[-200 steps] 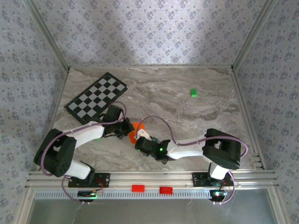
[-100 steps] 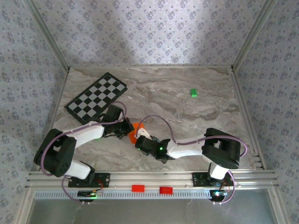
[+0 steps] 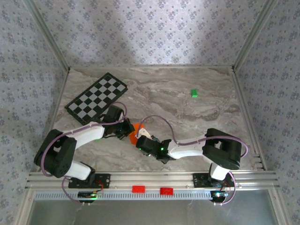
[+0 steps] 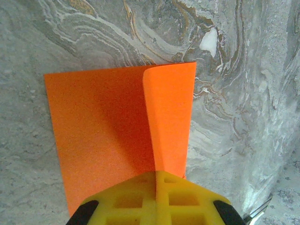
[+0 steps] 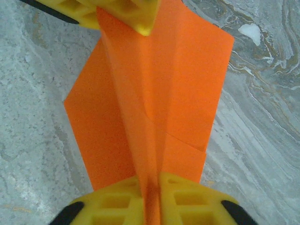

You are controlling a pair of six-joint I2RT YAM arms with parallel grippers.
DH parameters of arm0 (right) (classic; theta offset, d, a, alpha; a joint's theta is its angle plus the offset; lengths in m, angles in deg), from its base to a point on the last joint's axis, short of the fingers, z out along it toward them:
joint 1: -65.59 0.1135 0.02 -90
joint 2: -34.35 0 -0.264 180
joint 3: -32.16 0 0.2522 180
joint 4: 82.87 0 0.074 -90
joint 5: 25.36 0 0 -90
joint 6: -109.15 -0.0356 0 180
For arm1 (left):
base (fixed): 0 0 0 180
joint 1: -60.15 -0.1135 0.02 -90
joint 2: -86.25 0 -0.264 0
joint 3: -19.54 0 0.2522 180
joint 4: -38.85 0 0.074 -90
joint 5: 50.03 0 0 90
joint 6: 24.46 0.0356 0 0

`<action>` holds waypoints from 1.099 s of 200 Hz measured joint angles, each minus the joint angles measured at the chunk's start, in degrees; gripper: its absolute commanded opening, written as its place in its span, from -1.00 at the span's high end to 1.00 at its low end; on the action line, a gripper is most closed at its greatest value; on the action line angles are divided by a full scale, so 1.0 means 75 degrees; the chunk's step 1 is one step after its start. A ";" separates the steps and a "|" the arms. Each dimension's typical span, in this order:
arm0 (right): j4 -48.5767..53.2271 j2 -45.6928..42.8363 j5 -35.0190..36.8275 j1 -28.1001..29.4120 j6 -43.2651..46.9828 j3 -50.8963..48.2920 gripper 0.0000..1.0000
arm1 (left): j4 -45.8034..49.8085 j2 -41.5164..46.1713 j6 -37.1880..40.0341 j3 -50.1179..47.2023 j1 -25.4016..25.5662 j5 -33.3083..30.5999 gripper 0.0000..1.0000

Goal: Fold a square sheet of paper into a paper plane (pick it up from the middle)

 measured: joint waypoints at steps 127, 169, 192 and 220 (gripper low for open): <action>-0.3174 -0.0289 -0.2920 -0.1524 -0.1932 -0.1801 0.99 | 0.0895 0.1495 0.0367 0.0108 -0.0050 -0.0927 -0.01; -0.4246 -0.0259 -0.3742 -0.1903 -0.2731 -0.2238 0.94 | 0.0551 0.1399 0.0358 -0.0289 -0.0029 -0.0650 0.44; -0.4561 -0.0134 -0.4004 -0.1990 -0.3025 -0.2238 0.84 | 0.0277 0.1256 0.0379 -0.0321 0.0076 -0.0487 0.50; -0.4747 0.0070 -0.4156 -0.1999 -0.3220 -0.2238 0.70 | -0.0073 0.1145 0.0367 -0.0323 0.0233 -0.0277 0.51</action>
